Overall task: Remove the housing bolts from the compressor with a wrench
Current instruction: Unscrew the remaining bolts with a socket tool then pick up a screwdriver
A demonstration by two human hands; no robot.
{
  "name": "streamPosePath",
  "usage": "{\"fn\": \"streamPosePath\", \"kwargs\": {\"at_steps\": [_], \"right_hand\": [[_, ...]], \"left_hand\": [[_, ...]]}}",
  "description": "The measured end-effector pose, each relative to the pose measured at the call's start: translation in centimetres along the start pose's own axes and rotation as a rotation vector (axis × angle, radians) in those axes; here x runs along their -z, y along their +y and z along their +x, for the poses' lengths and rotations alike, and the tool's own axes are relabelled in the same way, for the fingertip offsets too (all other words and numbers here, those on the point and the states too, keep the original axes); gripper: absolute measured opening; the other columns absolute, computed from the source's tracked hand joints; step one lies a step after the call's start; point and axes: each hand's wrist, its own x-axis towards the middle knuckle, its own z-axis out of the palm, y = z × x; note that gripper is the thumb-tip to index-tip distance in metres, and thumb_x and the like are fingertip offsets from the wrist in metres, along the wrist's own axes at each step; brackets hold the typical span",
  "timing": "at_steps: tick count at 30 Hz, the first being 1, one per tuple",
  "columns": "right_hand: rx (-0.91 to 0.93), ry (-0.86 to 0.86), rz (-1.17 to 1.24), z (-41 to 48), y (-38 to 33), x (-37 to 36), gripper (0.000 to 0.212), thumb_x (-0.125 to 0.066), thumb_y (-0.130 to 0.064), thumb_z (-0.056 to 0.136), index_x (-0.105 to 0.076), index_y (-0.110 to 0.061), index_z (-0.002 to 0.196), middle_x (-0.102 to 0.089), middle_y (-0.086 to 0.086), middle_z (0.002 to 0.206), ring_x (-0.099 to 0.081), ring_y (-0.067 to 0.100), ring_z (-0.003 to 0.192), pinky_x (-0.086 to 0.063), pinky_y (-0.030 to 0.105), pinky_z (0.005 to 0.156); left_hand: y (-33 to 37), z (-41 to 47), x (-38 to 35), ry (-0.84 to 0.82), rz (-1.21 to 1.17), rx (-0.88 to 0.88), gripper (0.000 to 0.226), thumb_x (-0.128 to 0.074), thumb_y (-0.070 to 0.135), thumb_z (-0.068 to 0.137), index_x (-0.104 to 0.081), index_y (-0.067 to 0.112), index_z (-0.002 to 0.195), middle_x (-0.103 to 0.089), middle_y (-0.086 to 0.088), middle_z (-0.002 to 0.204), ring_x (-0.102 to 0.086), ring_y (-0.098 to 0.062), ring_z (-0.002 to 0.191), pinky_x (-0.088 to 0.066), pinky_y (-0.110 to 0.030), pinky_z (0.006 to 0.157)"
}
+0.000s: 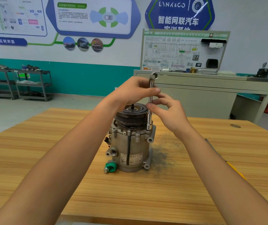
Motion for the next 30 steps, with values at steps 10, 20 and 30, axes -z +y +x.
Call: {"fn": "streamPosePath", "kwargs": {"at_steps": [10,20,30], "right_hand": [[-0.009,0.072,-0.060,-0.5,0.4,-0.5,0.011,-0.068,-0.033,0.081,-0.058,-0.027,0.079,-0.056,-0.020,0.097,-0.046,-0.009,0.090,-0.027,0.007,0.068],[0.015,0.064,0.051,-0.5,0.7,-0.4,0.009,-0.068,-0.028,0.082,-0.062,-0.029,0.075,-0.044,-0.023,0.124,-0.038,-0.003,0.116,-0.028,0.023,0.094],[-0.002,0.098,0.060,-0.5,0.7,-0.4,0.004,-0.064,-0.023,0.086,-0.066,-0.021,0.084,-0.051,-0.013,0.124,-0.041,0.000,0.111,-0.028,0.021,0.090]], "left_hand": [[0.1,0.4,-0.6,0.132,0.104,-0.032,0.021,-0.072,0.033,0.080,-0.069,0.012,0.079,-0.060,0.006,0.067,-0.051,0.007,0.056,-0.039,-0.008,0.055],[0.1,-0.5,0.6,-0.028,-0.102,-0.034,0.008,-0.067,0.016,0.084,-0.068,0.024,0.085,-0.072,0.016,0.082,-0.064,0.007,0.078,-0.045,-0.006,0.068],[0.1,-0.7,0.1,-0.075,-0.179,0.016,0.017,-0.049,0.019,0.097,-0.065,0.023,0.101,-0.069,0.017,0.094,-0.062,0.013,0.086,-0.040,0.001,0.059]]}}
